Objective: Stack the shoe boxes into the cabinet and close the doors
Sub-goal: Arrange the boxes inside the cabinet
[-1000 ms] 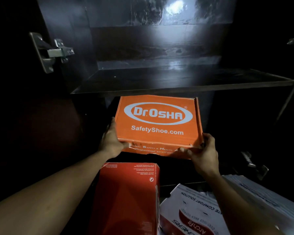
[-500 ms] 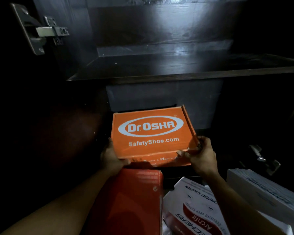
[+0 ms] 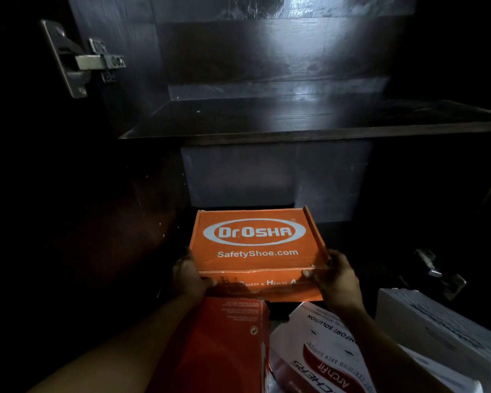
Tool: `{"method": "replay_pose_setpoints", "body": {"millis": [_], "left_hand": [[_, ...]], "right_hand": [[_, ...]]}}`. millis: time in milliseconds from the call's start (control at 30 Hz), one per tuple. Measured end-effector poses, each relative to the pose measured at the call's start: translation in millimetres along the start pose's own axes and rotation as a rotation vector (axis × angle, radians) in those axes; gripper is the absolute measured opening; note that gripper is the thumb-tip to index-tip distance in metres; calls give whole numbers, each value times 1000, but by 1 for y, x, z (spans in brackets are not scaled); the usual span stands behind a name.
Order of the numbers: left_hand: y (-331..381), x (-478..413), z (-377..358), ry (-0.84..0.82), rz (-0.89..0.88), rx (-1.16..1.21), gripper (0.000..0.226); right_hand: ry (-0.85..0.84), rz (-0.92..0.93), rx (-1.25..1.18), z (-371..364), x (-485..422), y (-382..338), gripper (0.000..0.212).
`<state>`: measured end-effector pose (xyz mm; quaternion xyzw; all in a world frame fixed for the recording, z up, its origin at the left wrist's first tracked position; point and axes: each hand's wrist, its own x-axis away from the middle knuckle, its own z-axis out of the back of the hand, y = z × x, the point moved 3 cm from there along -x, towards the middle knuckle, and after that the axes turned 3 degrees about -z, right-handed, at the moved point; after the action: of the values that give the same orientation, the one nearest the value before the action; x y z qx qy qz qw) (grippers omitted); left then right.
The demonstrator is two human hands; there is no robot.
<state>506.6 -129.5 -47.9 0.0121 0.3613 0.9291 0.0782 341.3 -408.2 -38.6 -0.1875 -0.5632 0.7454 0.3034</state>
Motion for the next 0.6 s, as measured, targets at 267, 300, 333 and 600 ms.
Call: {"method": "replay_pose_setpoints", "body": {"millis": [267, 300, 333, 600], "left_hand": [[5, -2, 0, 32, 66, -112, 67], [4, -2, -1, 41, 65, -98, 68], [3, -3, -1, 51, 47, -96, 70], [17, 8, 0, 123, -53, 35, 82]], "right_hand": [[89, -45, 113, -9, -16, 9, 76], [102, -45, 134, -12, -19, 8, 75], [109, -40, 139, -14, -19, 5, 72], [56, 28, 108, -44, -15, 1, 83]]}}
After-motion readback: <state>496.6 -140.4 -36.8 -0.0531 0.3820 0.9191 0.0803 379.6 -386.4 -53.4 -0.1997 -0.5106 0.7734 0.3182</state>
